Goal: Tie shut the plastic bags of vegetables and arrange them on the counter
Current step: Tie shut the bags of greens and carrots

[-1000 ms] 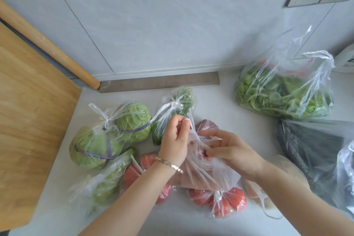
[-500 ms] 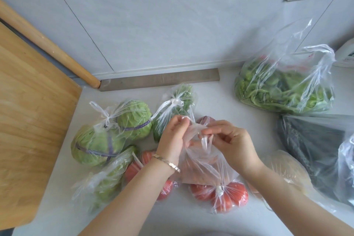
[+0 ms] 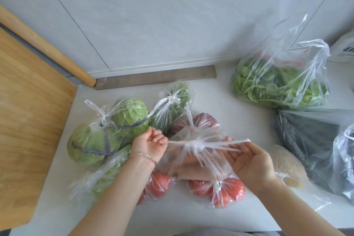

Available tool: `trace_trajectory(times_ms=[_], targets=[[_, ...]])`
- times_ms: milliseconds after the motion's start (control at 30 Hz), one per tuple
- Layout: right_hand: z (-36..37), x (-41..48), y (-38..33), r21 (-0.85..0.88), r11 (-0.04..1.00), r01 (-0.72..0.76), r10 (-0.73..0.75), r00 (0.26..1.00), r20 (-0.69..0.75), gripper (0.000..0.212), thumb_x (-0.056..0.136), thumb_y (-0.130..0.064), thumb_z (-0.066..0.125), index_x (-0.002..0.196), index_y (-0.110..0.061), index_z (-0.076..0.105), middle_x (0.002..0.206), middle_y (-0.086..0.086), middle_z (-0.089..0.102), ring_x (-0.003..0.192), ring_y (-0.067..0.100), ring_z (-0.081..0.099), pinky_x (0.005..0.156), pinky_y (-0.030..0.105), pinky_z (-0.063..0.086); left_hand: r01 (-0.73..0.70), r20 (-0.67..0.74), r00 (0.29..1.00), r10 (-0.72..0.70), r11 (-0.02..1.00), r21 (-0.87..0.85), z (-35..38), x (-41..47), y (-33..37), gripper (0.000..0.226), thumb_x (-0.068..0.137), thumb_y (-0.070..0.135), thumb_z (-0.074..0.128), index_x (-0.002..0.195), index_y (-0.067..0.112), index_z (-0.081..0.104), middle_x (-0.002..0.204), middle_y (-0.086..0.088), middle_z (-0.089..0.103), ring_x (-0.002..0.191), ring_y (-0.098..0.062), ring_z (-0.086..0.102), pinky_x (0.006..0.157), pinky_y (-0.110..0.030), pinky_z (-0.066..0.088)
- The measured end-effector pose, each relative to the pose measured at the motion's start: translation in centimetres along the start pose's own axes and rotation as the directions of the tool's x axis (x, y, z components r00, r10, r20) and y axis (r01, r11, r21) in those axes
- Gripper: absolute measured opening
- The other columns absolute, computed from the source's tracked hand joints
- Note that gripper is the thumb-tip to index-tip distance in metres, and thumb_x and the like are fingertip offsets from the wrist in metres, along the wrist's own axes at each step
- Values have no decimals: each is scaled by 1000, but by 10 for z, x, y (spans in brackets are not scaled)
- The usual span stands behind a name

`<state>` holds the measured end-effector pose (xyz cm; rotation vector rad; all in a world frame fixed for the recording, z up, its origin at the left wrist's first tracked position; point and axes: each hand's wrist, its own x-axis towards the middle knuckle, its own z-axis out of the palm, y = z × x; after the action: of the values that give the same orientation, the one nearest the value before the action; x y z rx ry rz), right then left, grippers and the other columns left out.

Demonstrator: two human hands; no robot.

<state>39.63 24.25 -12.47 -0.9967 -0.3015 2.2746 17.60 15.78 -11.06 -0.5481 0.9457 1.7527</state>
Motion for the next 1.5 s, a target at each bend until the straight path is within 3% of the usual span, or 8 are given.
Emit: trace_trajectory(times_ms=[233,367,500,700,867,967,1167,1500], targets=[[-5,-1,-7,67,998,-11,29,962,-271,40,92,-11,33,55,-6,49,58,11,66,51,20,68,46,29,56,-212,1,975,221,932,295,-11,3,2,25,94,8,42,70,9,48,63,-3,50,31,-1,34,33,-10,26],[44,-8,-24,-325,931,166,-175,985,1,43,91,-9,34,51,-4,50,55,5,62,61,19,64,57,26,54,-505,478,863,165,325,799,13,-23,-19,33,78,28,66,109,30,55,103,5,64,59,2,55,59,-12,50],[88,-10,-20,-682,665,304,-209,953,220,37,86,-5,43,54,-10,61,69,10,69,73,21,64,72,33,55,-623,621,783,-49,-48,781,20,-29,-50,41,72,34,70,111,32,59,102,-3,70,81,-15,61,78,-23,49],[69,-1,-5,-719,567,402,-234,915,328,35,83,4,56,109,-19,51,111,7,61,96,11,61,87,24,51,-571,545,820,174,205,795,22,-27,-49,10,86,12,59,85,21,64,59,3,66,53,-6,54,52,-18,45],[22,8,33,-768,-152,622,-13,776,631,47,78,-52,57,117,-24,54,121,-12,42,118,-4,33,103,12,26,-634,621,772,133,227,739,23,-32,-48,7,86,10,57,93,7,59,62,4,67,50,1,51,54,-12,43],[23,16,39,-767,-33,641,-230,742,630,30,91,-47,42,104,-30,63,111,-25,45,108,-21,36,98,8,29,-667,665,741,99,222,711,11,-29,-47,42,72,33,66,112,22,56,98,-4,68,85,-6,63,80,-16,50],[3,27,38,-793,-287,537,-344,715,609,34,91,-36,39,94,-19,67,131,9,51,131,21,31,111,47,18,-634,696,703,144,-315,706,-32,-5,-42,85,75,54,57,132,55,-6,142,18,25,129,10,26,113,-28,27],[-18,48,56,-801,-507,319,-294,810,508,57,94,-53,5,139,-27,27,143,-8,27,137,19,20,112,32,-2,-457,751,559,351,-625,633,-39,17,-72,71,84,68,19,139,22,22,122,-2,63,120,-29,54,98,-56,40]])
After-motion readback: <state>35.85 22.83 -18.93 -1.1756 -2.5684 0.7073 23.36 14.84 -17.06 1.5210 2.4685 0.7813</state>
